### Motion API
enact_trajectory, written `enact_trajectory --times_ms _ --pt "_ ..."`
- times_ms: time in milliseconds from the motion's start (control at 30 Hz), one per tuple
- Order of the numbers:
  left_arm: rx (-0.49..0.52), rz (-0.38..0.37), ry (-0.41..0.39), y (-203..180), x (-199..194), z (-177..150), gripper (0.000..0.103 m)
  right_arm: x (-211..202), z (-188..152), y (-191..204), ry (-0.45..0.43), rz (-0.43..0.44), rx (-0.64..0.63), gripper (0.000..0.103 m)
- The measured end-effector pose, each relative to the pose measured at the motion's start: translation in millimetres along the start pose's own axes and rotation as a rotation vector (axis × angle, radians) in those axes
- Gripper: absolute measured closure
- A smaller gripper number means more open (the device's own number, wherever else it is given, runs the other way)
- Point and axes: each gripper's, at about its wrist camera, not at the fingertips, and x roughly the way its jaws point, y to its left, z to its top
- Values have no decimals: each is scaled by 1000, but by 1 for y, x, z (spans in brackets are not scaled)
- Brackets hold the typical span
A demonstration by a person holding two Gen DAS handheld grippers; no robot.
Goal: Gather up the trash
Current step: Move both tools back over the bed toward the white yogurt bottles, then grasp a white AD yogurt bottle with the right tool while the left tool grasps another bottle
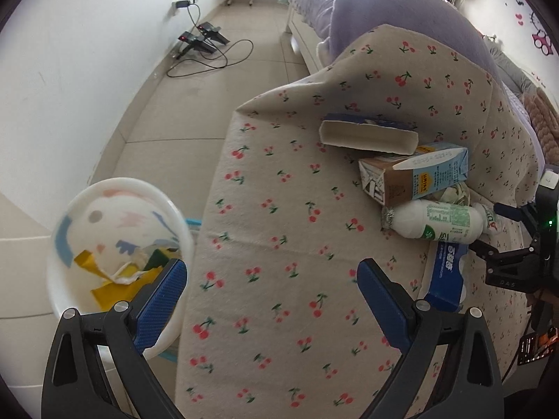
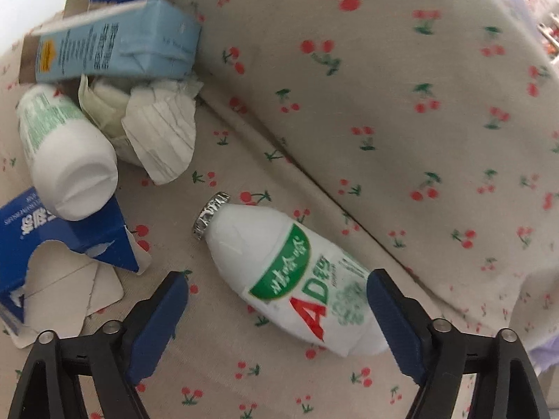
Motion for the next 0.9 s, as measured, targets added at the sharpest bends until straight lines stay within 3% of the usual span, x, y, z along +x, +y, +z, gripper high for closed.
enact_trajectory --times_ms 167,267,433,500,533,733,900 --pt "11 -10 8 -11 8 5 4 7 9 -1 -21 9 -9 21" --pt "22 -16 14 -20 12 6 4 13 23 -7 -22 22 4 29" --pt "38 -40 21 -36 18 6 4 18 22 -23 -3 28 48 60" --pt "48 -54 24 -45 20 6 4 21 20 -31 11 2 58 76" --pt "58 -64 22 -51 20 6 4 22 19 -34 16 -18 61 79" --pt "169 -121 -35 -91 12 7 7 22 9 -71 30 82 254 85" --pt "361 -215 -87 -132 5 20 24 13 -5 -97 20 164 407 85"
